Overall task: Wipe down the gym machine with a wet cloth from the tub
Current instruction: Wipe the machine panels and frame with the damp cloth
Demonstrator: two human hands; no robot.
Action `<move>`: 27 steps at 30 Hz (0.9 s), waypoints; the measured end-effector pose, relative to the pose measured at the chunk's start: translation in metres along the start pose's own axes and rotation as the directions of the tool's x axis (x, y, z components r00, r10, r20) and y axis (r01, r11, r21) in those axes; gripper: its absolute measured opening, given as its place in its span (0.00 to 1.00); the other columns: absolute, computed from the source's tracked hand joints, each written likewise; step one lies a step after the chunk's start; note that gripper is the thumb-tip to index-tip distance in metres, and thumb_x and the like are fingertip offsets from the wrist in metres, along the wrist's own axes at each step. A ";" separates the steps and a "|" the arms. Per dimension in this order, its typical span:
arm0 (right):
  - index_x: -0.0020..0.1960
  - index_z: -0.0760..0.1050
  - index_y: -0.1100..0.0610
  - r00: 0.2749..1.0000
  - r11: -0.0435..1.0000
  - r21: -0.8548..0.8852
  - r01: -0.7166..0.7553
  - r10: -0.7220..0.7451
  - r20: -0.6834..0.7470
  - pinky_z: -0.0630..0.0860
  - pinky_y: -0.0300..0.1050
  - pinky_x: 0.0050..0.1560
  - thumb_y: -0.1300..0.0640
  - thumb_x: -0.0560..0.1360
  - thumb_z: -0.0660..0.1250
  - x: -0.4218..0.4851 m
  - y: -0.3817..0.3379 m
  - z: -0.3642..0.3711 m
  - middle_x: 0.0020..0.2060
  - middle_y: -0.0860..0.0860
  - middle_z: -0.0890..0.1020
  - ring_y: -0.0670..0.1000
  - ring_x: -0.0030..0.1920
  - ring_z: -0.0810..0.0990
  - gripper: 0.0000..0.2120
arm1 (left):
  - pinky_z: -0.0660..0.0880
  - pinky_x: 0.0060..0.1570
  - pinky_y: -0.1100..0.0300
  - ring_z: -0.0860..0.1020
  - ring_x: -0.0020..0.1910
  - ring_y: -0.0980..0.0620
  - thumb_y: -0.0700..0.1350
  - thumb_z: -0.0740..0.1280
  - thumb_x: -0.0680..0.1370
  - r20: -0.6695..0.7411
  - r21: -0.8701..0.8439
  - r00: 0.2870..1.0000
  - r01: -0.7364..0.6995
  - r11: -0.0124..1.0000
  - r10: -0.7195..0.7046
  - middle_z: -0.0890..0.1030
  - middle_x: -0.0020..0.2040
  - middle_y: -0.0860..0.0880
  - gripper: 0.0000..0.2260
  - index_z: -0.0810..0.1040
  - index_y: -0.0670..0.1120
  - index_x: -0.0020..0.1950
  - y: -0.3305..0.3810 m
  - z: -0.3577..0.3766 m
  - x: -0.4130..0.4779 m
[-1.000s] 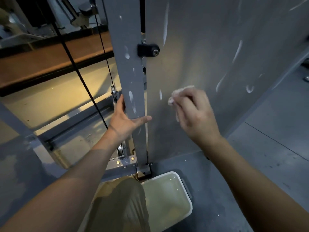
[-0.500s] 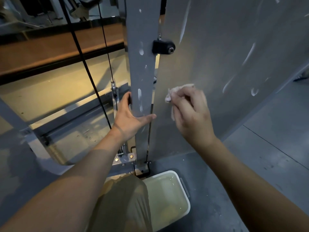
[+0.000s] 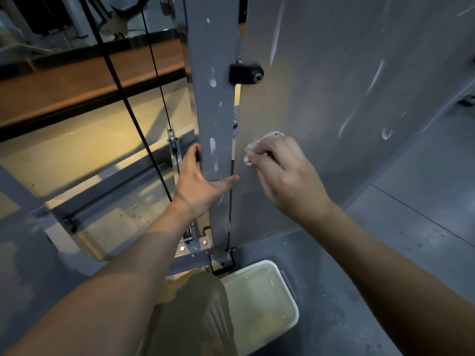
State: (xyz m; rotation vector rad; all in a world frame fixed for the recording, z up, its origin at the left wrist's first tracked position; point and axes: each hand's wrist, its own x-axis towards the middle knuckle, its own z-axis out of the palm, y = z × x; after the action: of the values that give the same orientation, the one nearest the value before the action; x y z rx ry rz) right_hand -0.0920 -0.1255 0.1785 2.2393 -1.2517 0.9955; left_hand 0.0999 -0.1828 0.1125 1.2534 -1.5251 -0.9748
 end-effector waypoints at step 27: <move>0.52 0.84 0.62 0.989 0.995 -0.021 -0.095 0.091 -0.120 0.77 0.53 0.44 0.66 0.81 0.65 -0.010 -0.008 0.006 0.48 0.56 0.83 0.58 0.47 0.81 0.08 | 0.76 0.58 0.68 0.79 0.57 0.65 0.44 0.83 0.68 -0.012 -0.052 1.000 -0.026 0.998 0.026 0.80 0.61 0.52 0.37 0.68 0.44 0.72 0.002 0.005 -0.003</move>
State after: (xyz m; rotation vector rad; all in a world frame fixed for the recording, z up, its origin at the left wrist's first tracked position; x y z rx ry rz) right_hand -0.0866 -0.1194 0.1674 2.0854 -1.3194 1.1217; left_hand 0.0949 -0.1797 0.1128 1.1977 -1.4949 -0.9830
